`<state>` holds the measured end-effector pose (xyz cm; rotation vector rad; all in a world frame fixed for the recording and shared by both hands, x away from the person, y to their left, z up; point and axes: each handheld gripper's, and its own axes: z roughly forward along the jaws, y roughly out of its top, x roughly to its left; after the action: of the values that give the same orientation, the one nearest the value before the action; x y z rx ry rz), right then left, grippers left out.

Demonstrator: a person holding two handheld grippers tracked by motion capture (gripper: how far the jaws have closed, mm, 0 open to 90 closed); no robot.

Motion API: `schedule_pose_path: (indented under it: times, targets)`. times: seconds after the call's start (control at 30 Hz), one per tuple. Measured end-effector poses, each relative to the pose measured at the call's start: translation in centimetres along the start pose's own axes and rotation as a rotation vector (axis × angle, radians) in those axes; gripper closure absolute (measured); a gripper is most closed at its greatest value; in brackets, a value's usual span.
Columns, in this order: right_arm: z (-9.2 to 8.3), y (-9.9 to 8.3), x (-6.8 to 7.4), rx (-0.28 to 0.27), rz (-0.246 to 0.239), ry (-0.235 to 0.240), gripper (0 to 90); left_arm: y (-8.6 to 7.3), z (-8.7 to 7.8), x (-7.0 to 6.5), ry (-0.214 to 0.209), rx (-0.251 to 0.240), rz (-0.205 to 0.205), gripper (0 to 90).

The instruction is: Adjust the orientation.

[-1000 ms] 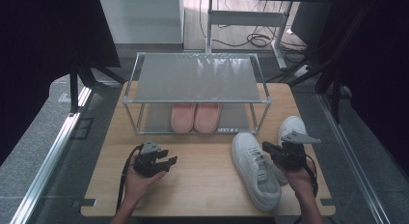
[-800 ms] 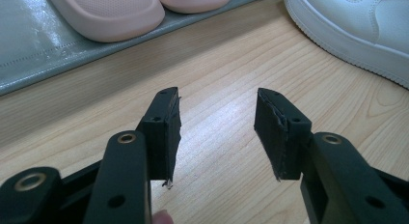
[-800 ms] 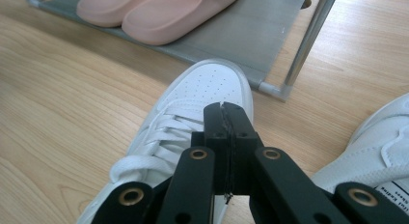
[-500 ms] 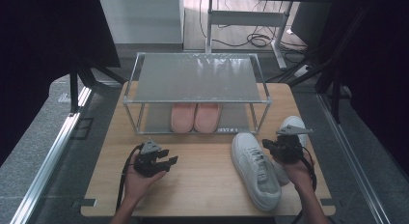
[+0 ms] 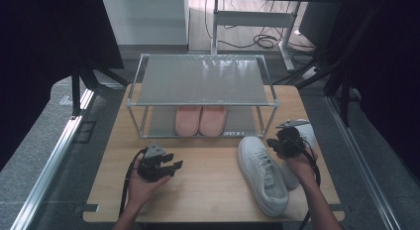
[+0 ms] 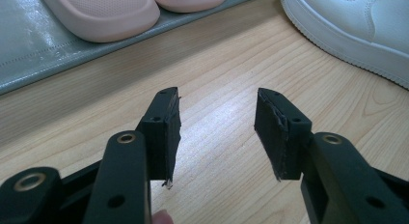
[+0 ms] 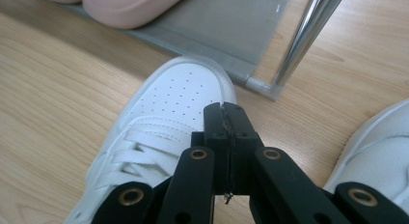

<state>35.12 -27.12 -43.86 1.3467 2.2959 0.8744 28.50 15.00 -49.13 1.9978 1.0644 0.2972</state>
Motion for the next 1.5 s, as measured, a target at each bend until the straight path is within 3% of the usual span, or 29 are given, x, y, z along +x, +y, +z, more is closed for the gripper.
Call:
schedule_pose_path:
  times: [0.43, 0.57, 1.07, 1.2, 1.3, 1.5]
  targets:
    - [1.4, 0.1, 0.1, 0.089, -0.006, -0.029, 90.0, 0.0, 0.0, -0.1, 0.0, -0.001, 0.001, 52.4]
    - [1.9, 0.1, 0.5, 0.122, -0.021, -0.013, 90.0, 0.0, -0.1, -0.1, 0.0, -0.003, 0.001, 52.4]
    - [2.0, 0.1, 1.2, 0.131, -0.033, -0.044, 90.0, 0.1, 0.0, -0.1, -0.001, 0.0, 0.005, 52.6]
    - [2.1, 0.1, 1.6, 0.126, -0.034, -0.005, 90.0, 0.1, 0.0, -0.1, -0.001, 0.002, 0.006, 52.6]
    - [2.3, 0.3, 2.4, 0.13, -0.064, -0.005, 90.0, 0.1, 0.0, -0.1, -0.001, 0.001, 0.006, 52.6]
    - [2.6, 0.6, 3.8, 0.126, -0.095, 0.042, 90.0, 0.0, -0.1, 0.0, 0.0, 0.0, 0.006, 52.6]
